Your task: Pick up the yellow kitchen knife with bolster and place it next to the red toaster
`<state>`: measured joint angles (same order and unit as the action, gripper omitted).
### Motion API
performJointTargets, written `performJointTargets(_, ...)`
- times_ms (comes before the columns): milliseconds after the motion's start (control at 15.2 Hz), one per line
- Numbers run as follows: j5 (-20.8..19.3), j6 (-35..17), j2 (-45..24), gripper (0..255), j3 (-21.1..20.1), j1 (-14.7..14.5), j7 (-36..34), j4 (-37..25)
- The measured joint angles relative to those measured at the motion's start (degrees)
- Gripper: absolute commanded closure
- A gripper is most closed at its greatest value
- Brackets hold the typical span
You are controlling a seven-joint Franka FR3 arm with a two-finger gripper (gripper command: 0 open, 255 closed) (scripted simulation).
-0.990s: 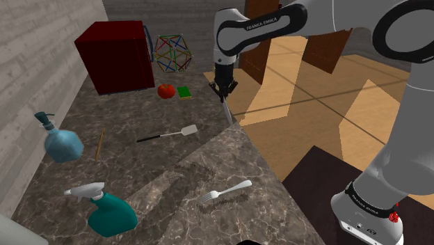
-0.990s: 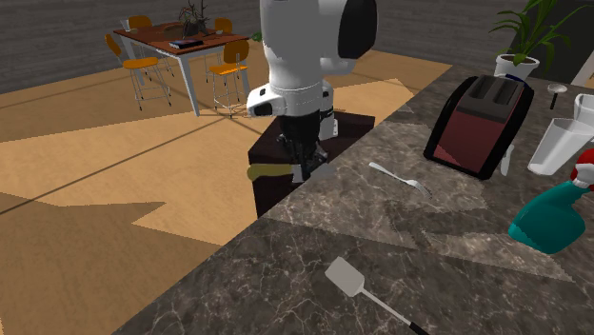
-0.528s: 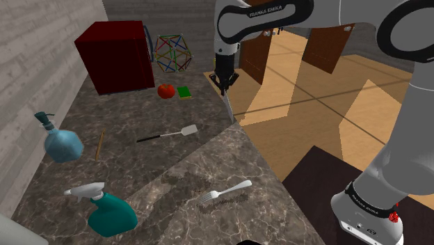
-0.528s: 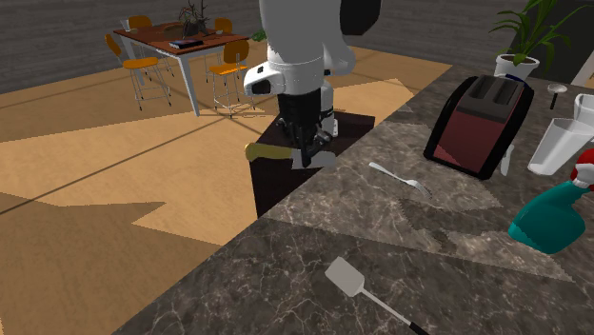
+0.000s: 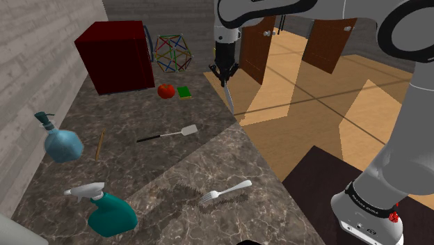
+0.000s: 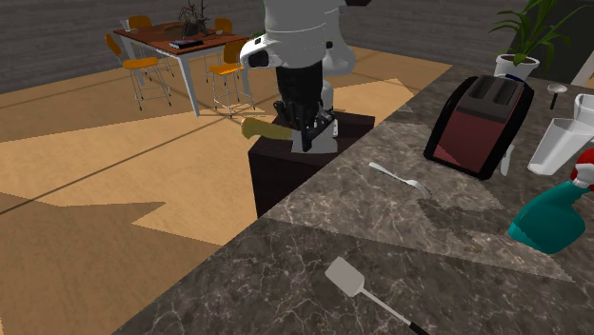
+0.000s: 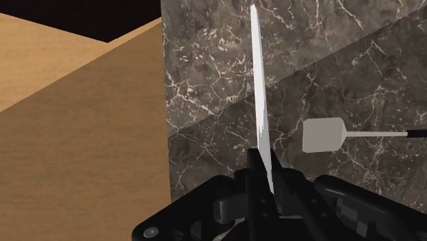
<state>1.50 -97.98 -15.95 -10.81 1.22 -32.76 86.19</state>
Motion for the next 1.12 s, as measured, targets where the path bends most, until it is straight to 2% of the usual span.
performJointTargets(792, -0.24, 9.61, -1.21, 255, -0.10, -0.32, -0.62, -10.82)
performJointTargets(1122, 1.49, 6.68, 8.05, 255, -0.98, -0.72, -2.00, 1.11)
